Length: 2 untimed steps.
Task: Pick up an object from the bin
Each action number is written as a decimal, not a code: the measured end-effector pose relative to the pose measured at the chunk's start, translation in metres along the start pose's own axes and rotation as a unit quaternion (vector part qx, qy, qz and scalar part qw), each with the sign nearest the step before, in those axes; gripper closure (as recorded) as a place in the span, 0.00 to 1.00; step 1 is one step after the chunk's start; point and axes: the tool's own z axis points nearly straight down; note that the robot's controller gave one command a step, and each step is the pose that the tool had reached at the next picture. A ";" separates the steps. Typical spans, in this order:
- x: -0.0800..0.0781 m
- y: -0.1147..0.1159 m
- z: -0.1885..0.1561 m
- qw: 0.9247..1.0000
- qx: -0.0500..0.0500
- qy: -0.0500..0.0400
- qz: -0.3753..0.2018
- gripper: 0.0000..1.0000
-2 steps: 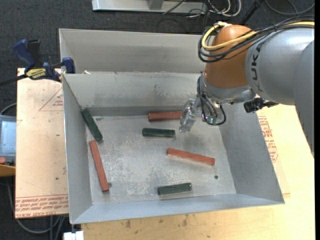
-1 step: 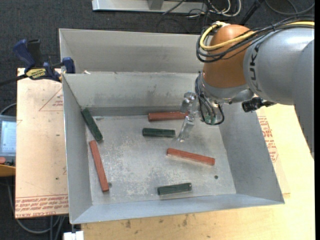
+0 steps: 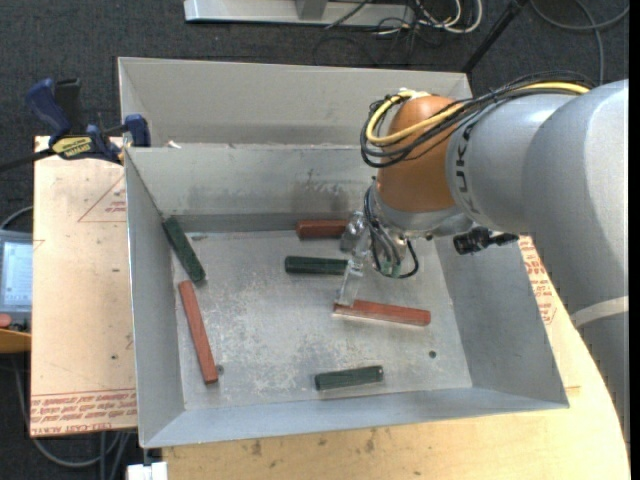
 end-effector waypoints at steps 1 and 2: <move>0.057 0.050 -0.001 1.000 -0.002 0.000 0.013 0.00; 0.054 0.046 -0.002 1.000 -0.001 -0.002 0.015 1.00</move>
Offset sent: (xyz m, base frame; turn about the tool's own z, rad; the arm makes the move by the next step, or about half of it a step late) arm -0.0386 0.0592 0.0010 0.0325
